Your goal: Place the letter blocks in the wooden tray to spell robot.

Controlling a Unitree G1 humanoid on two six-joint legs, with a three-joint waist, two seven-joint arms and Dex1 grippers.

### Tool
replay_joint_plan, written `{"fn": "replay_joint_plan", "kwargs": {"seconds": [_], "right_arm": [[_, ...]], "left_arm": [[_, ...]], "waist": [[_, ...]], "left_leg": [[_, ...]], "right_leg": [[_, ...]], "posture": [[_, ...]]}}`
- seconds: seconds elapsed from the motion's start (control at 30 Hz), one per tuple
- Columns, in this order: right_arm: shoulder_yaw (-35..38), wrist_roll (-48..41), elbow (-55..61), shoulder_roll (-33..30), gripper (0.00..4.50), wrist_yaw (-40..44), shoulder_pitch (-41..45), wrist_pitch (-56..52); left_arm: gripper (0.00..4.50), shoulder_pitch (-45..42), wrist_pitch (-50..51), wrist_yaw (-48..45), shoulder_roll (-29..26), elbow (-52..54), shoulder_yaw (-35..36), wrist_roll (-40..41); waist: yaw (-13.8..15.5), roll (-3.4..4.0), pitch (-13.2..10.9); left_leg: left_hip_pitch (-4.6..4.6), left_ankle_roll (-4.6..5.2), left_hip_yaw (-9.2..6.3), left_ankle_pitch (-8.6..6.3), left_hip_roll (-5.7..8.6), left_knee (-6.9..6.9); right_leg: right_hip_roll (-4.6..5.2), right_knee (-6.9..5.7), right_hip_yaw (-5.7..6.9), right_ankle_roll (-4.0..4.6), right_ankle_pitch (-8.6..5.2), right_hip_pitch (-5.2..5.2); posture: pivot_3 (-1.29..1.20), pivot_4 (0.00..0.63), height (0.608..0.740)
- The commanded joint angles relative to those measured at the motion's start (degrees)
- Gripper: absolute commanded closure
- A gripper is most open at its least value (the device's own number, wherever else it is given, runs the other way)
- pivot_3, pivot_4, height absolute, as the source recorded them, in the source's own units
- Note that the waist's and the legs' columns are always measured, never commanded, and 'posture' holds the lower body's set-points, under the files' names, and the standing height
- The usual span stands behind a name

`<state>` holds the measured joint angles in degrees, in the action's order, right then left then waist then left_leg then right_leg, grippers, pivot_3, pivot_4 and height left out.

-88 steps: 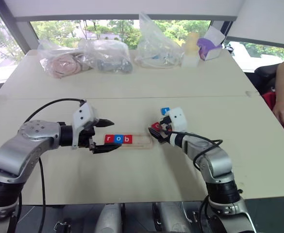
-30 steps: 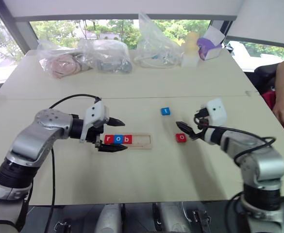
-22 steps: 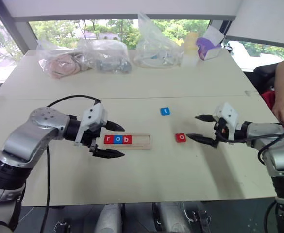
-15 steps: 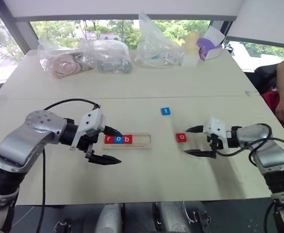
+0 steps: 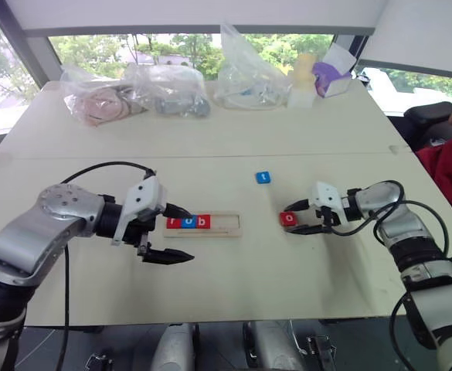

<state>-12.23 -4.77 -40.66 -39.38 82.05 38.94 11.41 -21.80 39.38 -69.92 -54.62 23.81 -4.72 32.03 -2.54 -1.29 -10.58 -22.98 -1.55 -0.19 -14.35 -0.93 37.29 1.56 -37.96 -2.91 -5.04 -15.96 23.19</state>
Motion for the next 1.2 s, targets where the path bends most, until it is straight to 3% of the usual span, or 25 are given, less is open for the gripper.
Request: {"fn": "replay_joint_plan", "kwargs": {"seconds": [0.03, 0.23, 0.33, 0.6, 1.2], "right_arm": [[0.86, 0.23, -1.2, 0.34, 3.34, -0.13, 1.05, -1.79], [4.24, -9.27, 21.12, 2.71, 3.33, -3.45, 0.89, -27.46], [2.36, -7.29, 30.53, 4.7, 3.33, -9.32, 0.49, -32.65], [-4.7, -0.52, 36.16, 11.49, 3.33, -19.71, 2.65, -37.92], [-12.13, 0.1, 38.71, 15.65, 3.33, -21.18, 0.02, -40.48]], "left_arm": [[0.0, 0.31, -0.74, 0.26, -1.04, 0.97, 2.37, 0.3], [0.0, 3.11, -2.56, 0.02, -4.62, -2.9, 5.39, -1.79], [0.0, 5.04, -4.24, -0.56, -6.87, -5.7, 7.15, -3.22], [0.0, 7.5, -4.05, 0.07, -7.79, -5.28, 9.49, -2.49], [0.0, 9.19, -0.54, 5.31, -5.65, 0.05, 10.06, 0.2]], "waist": [[0.02, 0.0, 0.0], [-0.07, 0.1, -0.06], [0.07, 0.12, -0.06], [0.46, 0.11, -0.06], [0.07, 0.11, -0.06]], "left_leg": [[0.03, 0.0, 0.0, 0.0, 0.0, 0.0], [0.02, 0.0, 0.01, 0.0, -0.02, -0.03], [-0.02, 0.0, -0.08, 0.0, -0.06, -0.12], [-0.44, 0.0, -0.06, 0.0, 0.07, 0.0], [-0.41, 0.0, -0.08, 0.0, 0.01, -0.03]], "right_leg": [[0.01, -0.01, -0.01, 0.0, 0.0, -0.02], [0.03, -0.15, -0.04, 0.01, 0.01, 0.11], [0.02, -0.18, -0.01, 0.05, 0.0, 0.19], [0.14, -0.11, 0.06, 0.03, 0.01, 0.48], [0.07, -0.14, 0.07, 0.03, 0.01, 0.49]], "posture": [[0.0, 0.15, 0.735], [0.0, 0.15, 0.735], [0.0, 0.15, 0.735], [0.0, 0.15, 0.735], [0.0, 0.15, 0.735]]}}
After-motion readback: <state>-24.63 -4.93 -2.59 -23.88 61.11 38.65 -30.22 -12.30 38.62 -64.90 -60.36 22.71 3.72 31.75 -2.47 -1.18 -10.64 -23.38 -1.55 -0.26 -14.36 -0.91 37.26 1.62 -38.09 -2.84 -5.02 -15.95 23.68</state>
